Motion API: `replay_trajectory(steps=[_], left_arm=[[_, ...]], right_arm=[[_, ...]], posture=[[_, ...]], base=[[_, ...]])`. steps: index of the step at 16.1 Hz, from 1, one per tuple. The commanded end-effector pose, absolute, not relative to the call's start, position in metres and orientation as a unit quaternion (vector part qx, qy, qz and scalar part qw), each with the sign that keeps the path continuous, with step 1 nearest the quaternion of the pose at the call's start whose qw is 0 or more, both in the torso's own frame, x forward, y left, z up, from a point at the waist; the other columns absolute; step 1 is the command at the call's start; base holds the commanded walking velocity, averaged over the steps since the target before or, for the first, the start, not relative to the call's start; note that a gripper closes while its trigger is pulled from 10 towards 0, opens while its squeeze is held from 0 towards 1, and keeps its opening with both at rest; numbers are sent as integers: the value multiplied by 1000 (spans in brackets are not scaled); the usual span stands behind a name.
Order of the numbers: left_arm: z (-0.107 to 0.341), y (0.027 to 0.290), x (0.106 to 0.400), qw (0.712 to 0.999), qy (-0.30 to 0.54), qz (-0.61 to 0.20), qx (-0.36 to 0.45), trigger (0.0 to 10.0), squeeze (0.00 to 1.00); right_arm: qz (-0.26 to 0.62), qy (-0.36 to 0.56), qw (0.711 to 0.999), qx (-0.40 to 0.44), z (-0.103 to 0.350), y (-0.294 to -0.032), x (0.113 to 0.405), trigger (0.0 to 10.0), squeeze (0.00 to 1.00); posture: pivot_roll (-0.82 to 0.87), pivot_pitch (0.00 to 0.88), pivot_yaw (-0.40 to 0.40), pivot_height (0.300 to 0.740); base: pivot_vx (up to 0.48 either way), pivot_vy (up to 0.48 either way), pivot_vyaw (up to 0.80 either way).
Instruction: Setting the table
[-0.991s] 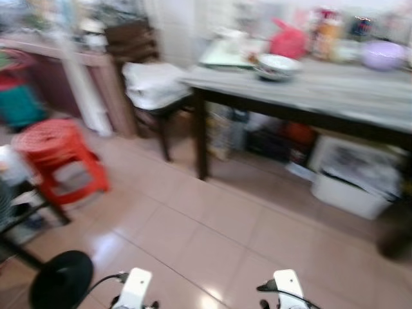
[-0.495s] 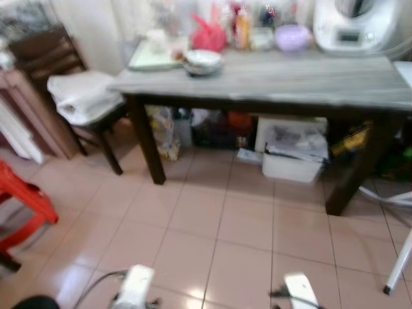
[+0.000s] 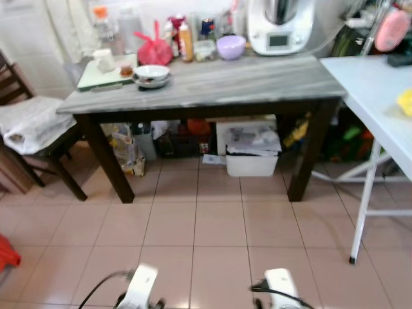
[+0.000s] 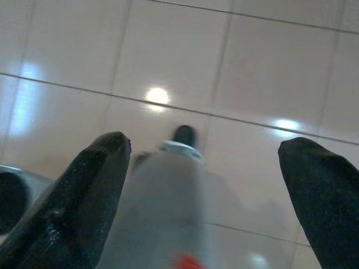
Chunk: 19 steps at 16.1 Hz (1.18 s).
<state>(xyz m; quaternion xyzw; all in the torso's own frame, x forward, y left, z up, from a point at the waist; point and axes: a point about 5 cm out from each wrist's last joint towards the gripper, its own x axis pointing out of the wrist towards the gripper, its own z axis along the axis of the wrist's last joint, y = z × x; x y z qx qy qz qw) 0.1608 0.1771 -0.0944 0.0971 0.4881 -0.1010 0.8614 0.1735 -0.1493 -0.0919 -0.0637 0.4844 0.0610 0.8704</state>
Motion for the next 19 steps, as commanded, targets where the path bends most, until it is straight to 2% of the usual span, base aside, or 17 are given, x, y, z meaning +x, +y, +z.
replay_trajectory(steps=[1,6,12,19], left_arm=[[-94,186,160,858,494,-97,103,10000,0],[-95,185,158,855,497,-103,106,10000,0],[-95,182,159,856,497,-101,102,10000,0],[-96,181,156,854,502,-96,99,10000,0]], right_arm=[[70,498,862,-64,-95,-141,168,10000,0],[84,500,859,-66,-96,-122,164,10000,0],[86,500,858,-79,-96,-131,166,10000,0],[92,501,856,-84,-96,-133,166,10000,0]], posture=[[-163,0,109,740],[-162,0,108,740],[-156,0,98,740],[-142,0,87,740]], base=[[341,0,0],[378,49,0],[333,209,0],[0,0,0]])
